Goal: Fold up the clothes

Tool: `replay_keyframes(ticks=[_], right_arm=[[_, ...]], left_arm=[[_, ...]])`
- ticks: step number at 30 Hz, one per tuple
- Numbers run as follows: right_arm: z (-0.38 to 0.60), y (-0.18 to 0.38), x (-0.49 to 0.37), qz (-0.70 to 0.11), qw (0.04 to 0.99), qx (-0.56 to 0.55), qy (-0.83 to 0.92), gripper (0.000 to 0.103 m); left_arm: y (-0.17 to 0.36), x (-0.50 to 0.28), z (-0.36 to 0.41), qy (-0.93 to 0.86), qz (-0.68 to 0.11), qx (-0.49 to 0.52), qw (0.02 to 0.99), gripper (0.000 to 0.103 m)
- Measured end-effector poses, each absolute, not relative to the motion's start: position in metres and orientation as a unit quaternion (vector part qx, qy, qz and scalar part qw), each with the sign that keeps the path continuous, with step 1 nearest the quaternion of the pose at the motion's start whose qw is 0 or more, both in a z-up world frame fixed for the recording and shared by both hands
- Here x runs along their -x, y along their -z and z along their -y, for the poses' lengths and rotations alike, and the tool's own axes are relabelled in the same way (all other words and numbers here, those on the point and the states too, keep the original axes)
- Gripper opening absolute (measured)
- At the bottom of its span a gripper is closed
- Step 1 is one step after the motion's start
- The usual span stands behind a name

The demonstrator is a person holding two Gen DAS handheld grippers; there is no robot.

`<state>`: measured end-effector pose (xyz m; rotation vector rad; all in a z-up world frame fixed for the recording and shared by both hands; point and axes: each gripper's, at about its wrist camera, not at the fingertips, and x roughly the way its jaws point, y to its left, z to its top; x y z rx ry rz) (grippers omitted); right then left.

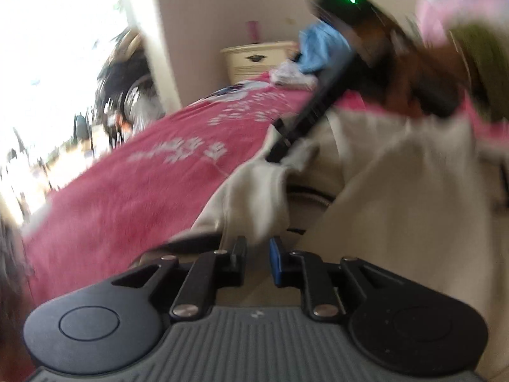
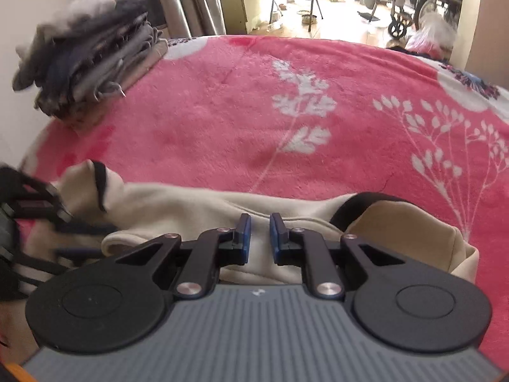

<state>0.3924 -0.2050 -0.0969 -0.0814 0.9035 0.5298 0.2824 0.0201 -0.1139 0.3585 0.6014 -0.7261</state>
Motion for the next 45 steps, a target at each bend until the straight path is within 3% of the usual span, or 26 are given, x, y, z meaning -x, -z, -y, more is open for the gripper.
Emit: replay_keyframes(ticks=[6,9,13,21,26,32,38,45], right_arm=[[0.200,0.105,-0.384,-0.413,0.873,0.070,-0.252,0.012],[0.194,0.106,-0.379,-0.405,0.874,0.100,-0.249,0.012],[0.182,0.101,-0.366,-0.383,0.878,0.152,-0.242,0.013],[0.183,0.116,-0.360,-0.418,0.862,0.148,-0.246,0.013],[0.200,0.108,-0.370,-0.447,0.860,0.051,-0.241,0.013],[0.224,0.079,-0.398,-0.408,0.884,-0.034,-0.227,0.015],[0.217,0.116,-0.413,-0.461,0.858,-0.005,-0.224,0.014],[0.215,0.115,-0.384,-0.405,0.885,0.039,-0.228,0.013]], left_arm=[[0.081,-0.301,-0.056,0.312,-0.285,-0.030,0.906,0.023],[0.084,-0.312,-0.025,0.314,-0.278,-0.063,0.906,0.024],[0.122,-0.314,0.026,0.302,-0.310,-0.178,0.884,0.025],[0.142,-0.299,0.024,0.305,-0.282,-0.257,0.873,0.028],[0.143,-0.296,0.020,0.308,-0.277,-0.261,0.872,0.029],[0.145,-0.292,0.018,0.311,-0.269,-0.267,0.871,0.029],[0.144,-0.290,0.013,0.322,-0.270,-0.255,0.871,0.028],[0.147,-0.292,0.010,0.330,-0.271,-0.243,0.871,0.029]])
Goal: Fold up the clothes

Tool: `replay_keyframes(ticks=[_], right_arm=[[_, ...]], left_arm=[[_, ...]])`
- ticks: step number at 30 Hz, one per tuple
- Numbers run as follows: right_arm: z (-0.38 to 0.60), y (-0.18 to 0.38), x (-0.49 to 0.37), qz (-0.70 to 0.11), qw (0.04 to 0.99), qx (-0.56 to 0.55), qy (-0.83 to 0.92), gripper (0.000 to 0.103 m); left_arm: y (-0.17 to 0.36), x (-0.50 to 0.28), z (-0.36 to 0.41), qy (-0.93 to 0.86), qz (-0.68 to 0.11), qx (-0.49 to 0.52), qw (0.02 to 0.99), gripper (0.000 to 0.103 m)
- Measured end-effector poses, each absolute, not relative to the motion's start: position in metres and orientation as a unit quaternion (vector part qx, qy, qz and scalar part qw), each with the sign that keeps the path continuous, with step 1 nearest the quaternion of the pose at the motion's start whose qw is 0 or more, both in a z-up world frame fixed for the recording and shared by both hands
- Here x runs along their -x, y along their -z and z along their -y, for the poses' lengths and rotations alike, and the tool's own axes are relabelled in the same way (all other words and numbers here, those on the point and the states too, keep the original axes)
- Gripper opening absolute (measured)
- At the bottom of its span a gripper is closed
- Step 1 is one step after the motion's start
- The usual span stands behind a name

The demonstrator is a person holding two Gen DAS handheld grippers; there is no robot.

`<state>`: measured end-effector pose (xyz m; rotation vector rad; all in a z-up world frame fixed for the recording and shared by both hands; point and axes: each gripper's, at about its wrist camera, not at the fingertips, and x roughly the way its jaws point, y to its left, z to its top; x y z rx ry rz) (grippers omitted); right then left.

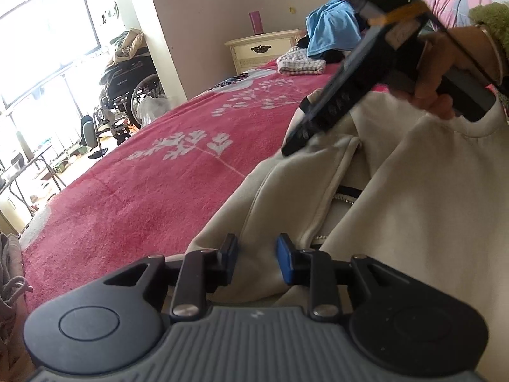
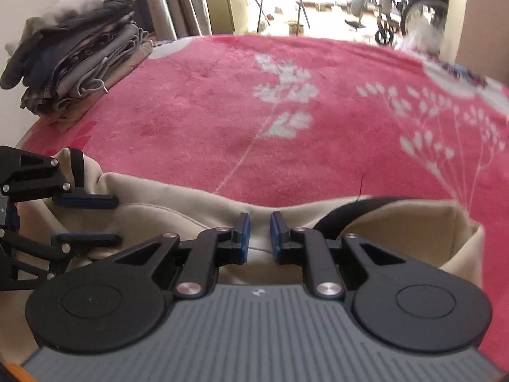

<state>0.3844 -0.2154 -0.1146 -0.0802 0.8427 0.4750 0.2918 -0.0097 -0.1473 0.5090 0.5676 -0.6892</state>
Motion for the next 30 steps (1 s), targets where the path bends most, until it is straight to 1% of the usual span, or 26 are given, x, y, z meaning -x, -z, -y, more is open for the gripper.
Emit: replay_keyframes(ticks=[4,5,7,9,11,14,16,18,21,22,24,25,26,28,30], right_arm=[[0.209,0.083,-0.366,-0.358,0.896,0.023,-0.263,0.015],[0.202,0.085,-0.362,-0.368,0.888,0.033,-0.274,0.014],[0.185,0.107,-0.362,-0.403,0.872,0.079,-0.267,0.013],[0.180,0.125,-0.356,-0.392,0.875,0.103,-0.263,0.013],[0.181,0.115,-0.360,-0.407,0.874,0.084,-0.254,0.013],[0.182,0.096,-0.357,-0.393,0.880,0.074,-0.258,0.015],[0.176,0.108,-0.356,-0.407,0.870,0.101,-0.259,0.015],[0.170,0.127,-0.354,-0.403,0.867,0.137,-0.258,0.015],[0.164,0.124,-0.353,-0.406,0.870,0.137,-0.243,0.015],[0.163,0.125,-0.352,-0.403,0.871,0.144,-0.241,0.015],[0.159,0.126,-0.349,-0.398,0.872,0.155,-0.238,0.015],[0.160,0.124,-0.349,-0.400,0.872,0.153,-0.238,0.015],[0.160,0.121,-0.350,-0.401,0.872,0.149,-0.238,0.015],[0.167,0.107,-0.349,-0.407,0.873,0.128,-0.236,0.015],[0.175,0.092,-0.343,-0.402,0.877,0.108,-0.240,0.015]], left_arm=[[0.148,-0.293,0.008,0.331,-0.272,-0.235,0.873,0.029],[0.148,-0.293,0.008,0.330,-0.271,-0.236,0.873,0.029],[0.149,-0.292,0.010,0.330,-0.270,-0.242,0.872,0.029],[0.150,-0.289,0.011,0.327,-0.265,-0.251,0.872,0.029],[0.148,-0.287,0.011,0.327,-0.266,-0.250,0.872,0.030],[0.146,-0.288,0.010,0.325,-0.272,-0.241,0.873,0.030],[0.142,-0.291,0.011,0.325,-0.283,-0.233,0.872,0.031],[0.132,-0.292,0.009,0.324,-0.295,-0.212,0.874,0.033],[0.117,-0.287,0.009,0.330,-0.278,-0.183,0.883,0.043],[0.120,-0.285,0.015,0.329,-0.279,-0.200,0.880,0.047],[0.126,-0.283,0.027,0.327,-0.283,-0.234,0.871,0.047],[0.135,-0.282,0.034,0.321,-0.287,-0.264,0.863,0.049],[0.144,-0.280,0.040,0.315,-0.290,-0.290,0.856,0.050],[0.147,-0.275,0.042,0.310,-0.278,-0.297,0.859,0.050],[0.147,-0.278,0.041,0.308,-0.286,-0.285,0.861,0.050]])
